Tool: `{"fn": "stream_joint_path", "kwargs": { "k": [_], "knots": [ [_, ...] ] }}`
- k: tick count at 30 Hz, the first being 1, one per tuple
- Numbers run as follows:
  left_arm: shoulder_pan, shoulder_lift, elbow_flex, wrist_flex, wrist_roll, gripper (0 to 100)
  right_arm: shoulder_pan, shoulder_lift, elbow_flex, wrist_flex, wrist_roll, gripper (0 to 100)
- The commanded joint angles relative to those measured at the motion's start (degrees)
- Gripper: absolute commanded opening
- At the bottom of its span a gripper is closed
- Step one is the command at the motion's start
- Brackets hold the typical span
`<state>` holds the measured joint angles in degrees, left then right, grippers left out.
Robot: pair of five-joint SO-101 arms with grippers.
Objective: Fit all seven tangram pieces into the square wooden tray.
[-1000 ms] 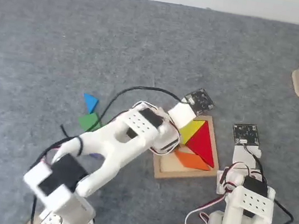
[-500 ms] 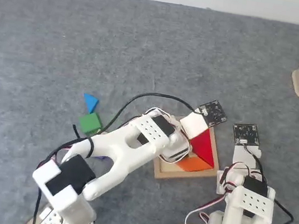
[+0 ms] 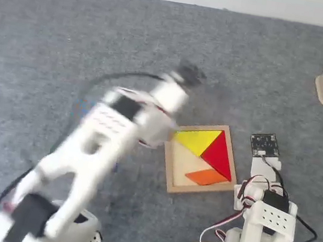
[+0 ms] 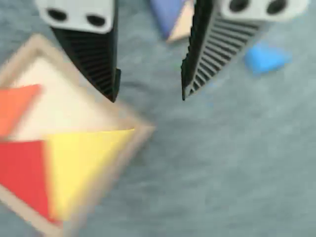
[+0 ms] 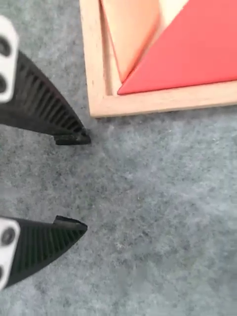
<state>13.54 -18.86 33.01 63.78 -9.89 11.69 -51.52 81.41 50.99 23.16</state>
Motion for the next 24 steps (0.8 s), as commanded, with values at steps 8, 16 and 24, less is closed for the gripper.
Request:
{"fn": "stream_joint_path", "kwargs": {
  "k": [8, 16, 24],
  "knots": [
    [-39.7, -15.8, 17.0, -12.2, -6.0, 20, -20.1, 2.2, -24.9, 17.0, 1.8, 23.1],
    [-43.8, -15.1, 31.1, -29.0, 2.1, 20, -44.7, 22.4, -34.1, 15.2, -3.3, 21.4],
    [-41.5, -14.7, 36.9, -38.1, 2.1, 20, -40.0, 37.2, -35.6, 7.6, -8.6, 22.1]
  ]
}}
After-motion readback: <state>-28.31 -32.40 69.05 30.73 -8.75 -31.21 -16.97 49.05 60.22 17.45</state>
